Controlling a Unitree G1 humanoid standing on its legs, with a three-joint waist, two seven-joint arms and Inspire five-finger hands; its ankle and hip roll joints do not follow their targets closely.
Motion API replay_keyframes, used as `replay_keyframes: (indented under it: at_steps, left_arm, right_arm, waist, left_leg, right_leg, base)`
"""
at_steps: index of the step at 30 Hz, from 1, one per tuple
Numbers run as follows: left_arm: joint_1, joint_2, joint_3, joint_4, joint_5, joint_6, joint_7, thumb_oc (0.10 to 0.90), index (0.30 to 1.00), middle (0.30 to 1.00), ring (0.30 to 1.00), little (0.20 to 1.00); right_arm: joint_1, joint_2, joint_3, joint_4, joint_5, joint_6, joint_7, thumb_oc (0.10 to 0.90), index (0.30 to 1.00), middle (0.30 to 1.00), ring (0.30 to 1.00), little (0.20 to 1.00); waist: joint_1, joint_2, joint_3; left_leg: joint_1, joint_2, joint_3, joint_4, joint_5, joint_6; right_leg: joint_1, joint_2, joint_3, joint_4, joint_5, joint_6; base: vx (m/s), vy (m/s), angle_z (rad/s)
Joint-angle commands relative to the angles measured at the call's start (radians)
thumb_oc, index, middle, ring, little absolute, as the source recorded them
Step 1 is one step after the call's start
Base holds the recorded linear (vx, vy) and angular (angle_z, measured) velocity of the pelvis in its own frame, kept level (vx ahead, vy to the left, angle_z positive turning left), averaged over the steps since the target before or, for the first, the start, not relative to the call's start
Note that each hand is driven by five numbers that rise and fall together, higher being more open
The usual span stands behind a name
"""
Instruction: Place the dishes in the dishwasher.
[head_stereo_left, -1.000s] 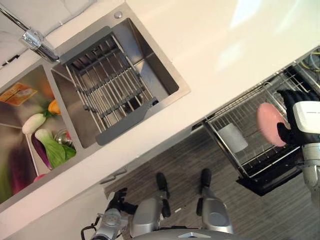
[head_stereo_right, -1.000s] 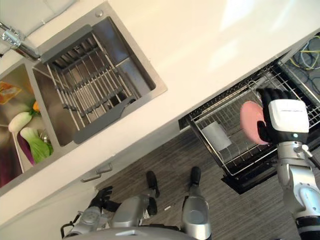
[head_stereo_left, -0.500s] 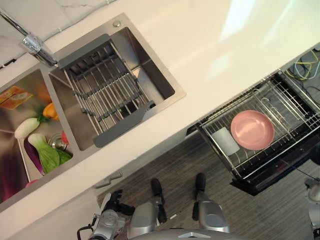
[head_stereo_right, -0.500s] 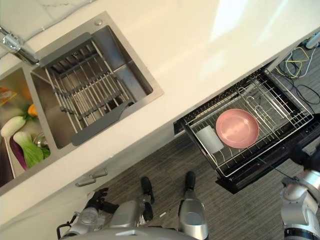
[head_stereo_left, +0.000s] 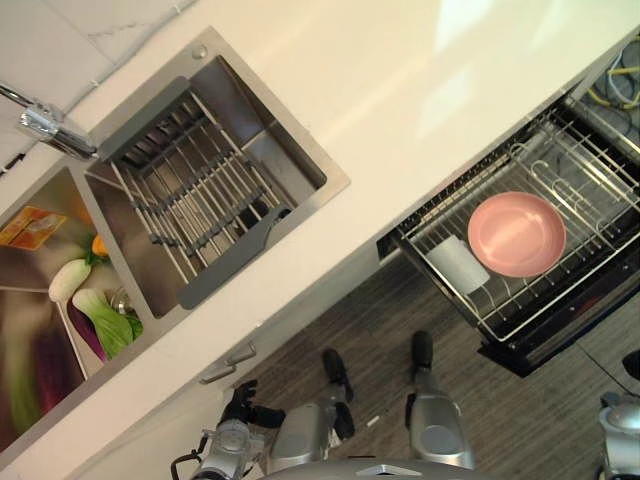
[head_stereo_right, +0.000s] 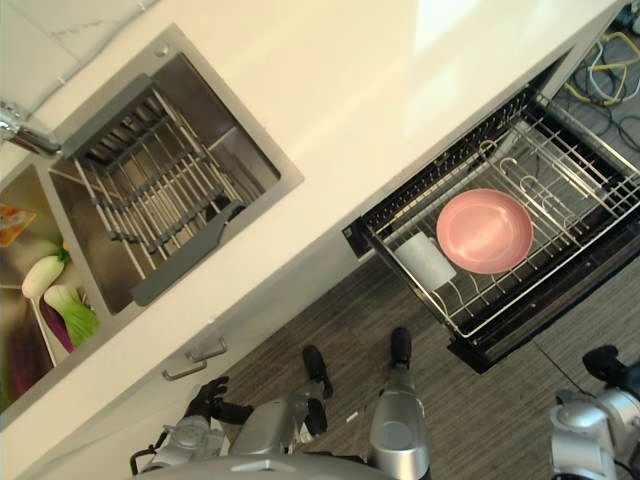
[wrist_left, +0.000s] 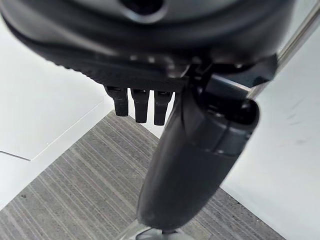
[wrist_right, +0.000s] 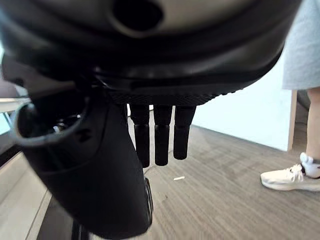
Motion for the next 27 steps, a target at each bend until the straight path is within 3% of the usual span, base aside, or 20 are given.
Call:
replay_keyframes:
  at_steps: [1,7,12,15,17,20,22,23,27]
  left_arm:
    - [-0.047,0.029,-0.023,0.055,-0.026,-0.009,0.022,0.8,0.9,0.9,0.9,0.9]
    - [-0.029,0.01,0.008,0.039,-0.162,-0.029,0.009,0.8,0.9,0.9,0.9,0.9]
    - [-0.025,-0.004,-0.038,0.011,-0.2,-0.046,-0.037,0.8,0.9,0.9,0.9,0.9]
    - [-0.036,-0.009,-0.068,0.03,-0.18,-0.042,-0.04,0.8,0.9,0.9,0.9,0.9]
    - [-0.061,-0.001,-0.151,0.063,-0.095,-0.028,-0.06,0.8,0.9,0.9,0.9,0.9]
    - [-0.074,0.005,-0.178,0.072,-0.056,-0.032,-0.066,0.8,0.9,0.9,0.9,0.9]
    - [-0.08,0.016,-0.185,0.052,-0.047,-0.031,-0.06,0.8,0.9,0.9,0.9,0.9]
    - [-0.081,0.018,-0.182,0.064,-0.044,-0.032,-0.057,0.8,0.9,0.9,0.9,0.9]
    - [-0.091,0.02,-0.128,0.113,-0.054,-0.022,-0.059,0.8,0.9,0.9,0.9,0.9]
  right_arm:
    - [-0.072,-0.127,0.014,-0.051,-0.03,-0.059,0.002,0.4,0.3,0.3,0.3,0.3]
    - [-0.243,-0.219,0.224,-0.069,-0.148,-0.052,0.106,0.4,0.3,0.3,0.3,0.3]
    - [-0.414,-0.239,0.368,0.01,-0.162,-0.052,0.139,0.4,0.3,0.3,0.3,0.3]
    - [-0.51,-0.24,0.447,0.08,-0.15,-0.059,0.151,0.4,0.3,0.3,0.3,0.3]
    - [-0.651,-0.23,0.544,0.251,-0.085,-0.072,0.165,0.4,0.3,0.3,0.3,0.3]
    - [-0.701,-0.22,0.583,0.32,-0.08,-0.081,0.141,0.4,0.3,0.3,0.3,0.3]
    - [-0.707,-0.195,0.567,0.36,0.009,-0.112,0.145,0.593,0.589,0.589,0.589,0.589]
    - [-0.703,-0.182,0.56,0.381,0.052,-0.129,0.142,0.8,0.9,0.9,0.9,0.9]
    - [-0.595,-0.13,0.529,0.455,0.169,-0.175,0.218,0.8,0.9,0.9,0.9,0.9]
  waist:
    - [0.035,-0.019,-0.003]
    - [0.078,-0.002,-0.01]
    - [0.128,0.016,-0.043]
    - [0.15,0.02,-0.059]
    - [0.188,0.019,-0.077]
    - [0.204,0.016,-0.087]
    - [0.217,0.011,-0.096]
    - [0.221,0.006,-0.101]
    - [0.225,-0.026,-0.124]
  left_leg:
    - [-0.032,0.063,-0.066,0.086,0.013,-0.07]
    - [-0.023,0.061,-0.084,0.098,0.007,-0.073]
    - [-0.01,0.057,-0.13,0.083,0.017,-0.076]
    - [-0.014,0.055,-0.154,0.075,0.03,-0.079]
    - [-0.014,0.055,-0.19,0.069,0.04,-0.09]
    - [-0.012,0.055,-0.204,0.065,0.044,-0.095]
    - [-0.013,0.054,-0.22,0.061,0.05,-0.1]
    - [-0.014,0.054,-0.227,0.058,0.053,-0.101]
    - [-0.008,0.051,-0.241,0.045,0.054,-0.103]
  right_leg:
    - [-0.044,-0.06,0.01,0.197,-0.114,0.063]
    - [-0.017,-0.072,-0.007,0.211,-0.132,0.061]
    - [0.029,-0.086,-0.071,0.22,-0.152,0.056]
    - [0.053,-0.084,-0.106,0.206,-0.151,0.052]
    - [0.099,-0.077,-0.162,0.186,-0.162,0.047]
    - [0.12,-0.07,-0.182,0.172,-0.165,0.044]
    - [0.135,-0.065,-0.201,0.162,-0.167,0.041]
    - [0.141,-0.062,-0.208,0.156,-0.168,0.04]
    - [0.172,-0.056,-0.241,0.142,-0.173,0.038]
  base:
    - [0.0,0.0,0.0]
    - [0.0,-0.027,0.06]
    - [0.01,-0.053,0.26]
    - [-0.02,-0.065,0.51]
    - [0.0,-0.084,0.46]
    - [0.02,-0.038,0.57]
    - [0.03,-0.044,0.37]
    - [0.04,-0.039,0.36]
    - [0.07,-0.033,0.36]
